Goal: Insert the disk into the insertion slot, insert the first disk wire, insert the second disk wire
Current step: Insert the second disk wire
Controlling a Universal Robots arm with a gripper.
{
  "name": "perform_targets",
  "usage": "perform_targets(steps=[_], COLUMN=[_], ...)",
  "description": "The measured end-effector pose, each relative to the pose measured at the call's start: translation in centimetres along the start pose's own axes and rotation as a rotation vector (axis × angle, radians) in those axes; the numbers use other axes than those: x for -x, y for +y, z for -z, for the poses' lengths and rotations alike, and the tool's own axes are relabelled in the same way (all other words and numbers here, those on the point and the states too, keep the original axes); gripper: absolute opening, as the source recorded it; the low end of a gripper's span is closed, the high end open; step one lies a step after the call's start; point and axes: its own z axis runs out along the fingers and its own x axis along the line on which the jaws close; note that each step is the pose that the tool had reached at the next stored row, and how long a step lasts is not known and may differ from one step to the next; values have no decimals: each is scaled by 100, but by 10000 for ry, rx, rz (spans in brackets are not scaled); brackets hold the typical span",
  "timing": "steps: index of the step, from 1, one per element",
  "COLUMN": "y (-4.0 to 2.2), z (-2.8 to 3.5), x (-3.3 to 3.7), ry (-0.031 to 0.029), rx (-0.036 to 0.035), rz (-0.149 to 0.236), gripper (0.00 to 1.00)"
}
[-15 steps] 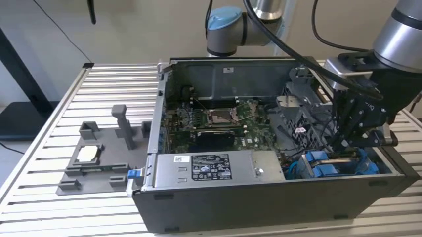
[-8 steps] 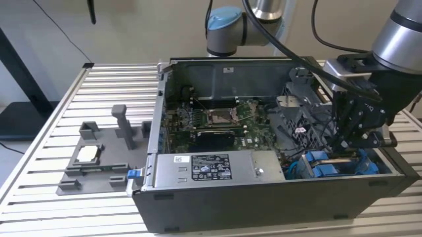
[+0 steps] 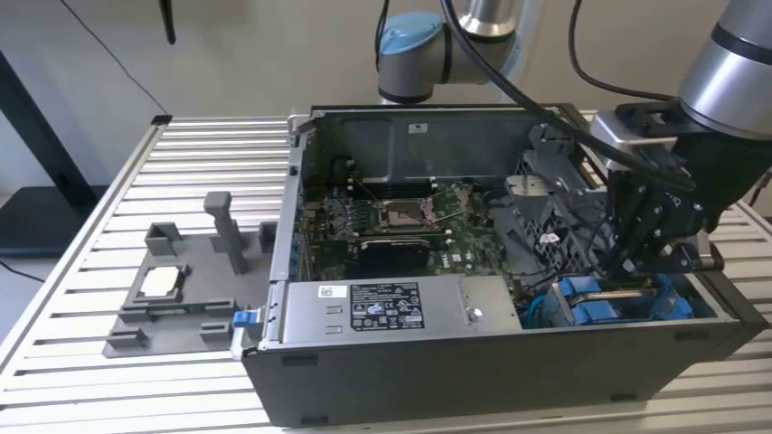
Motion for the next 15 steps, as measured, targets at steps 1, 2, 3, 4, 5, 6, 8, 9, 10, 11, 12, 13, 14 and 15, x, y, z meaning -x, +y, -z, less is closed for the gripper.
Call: perform_targets(steps=[1, 2, 3, 4, 5, 6, 8, 9, 10, 11, 12, 13, 14, 15], y=[0, 0, 0, 0, 0, 0, 0, 0, 0, 0, 0, 0, 0, 0], z=[-5, -11, -17, -23, -30, -33, -36, -37, -38, -39, -39, -39, -39, -41], x=[0, 0, -1, -1, -1, -1, -1, -1, -1, -1, -1, -1, -1, -1], ry=[0, 0, -1, 0, 0, 3, 6, 4, 2, 1, 1, 2, 2, -1], rx=[-1, -1, -3, -4, -5, -5, -6, -6, -6, -6, -6, -6, -6, -6], rz=[0, 0, 0, 0, 0, 0, -1, 0, 0, 0, 0, 0, 0, 0], gripper=[16, 16, 16, 16, 16, 16, 16, 16, 16, 16, 16, 16, 16, 16])
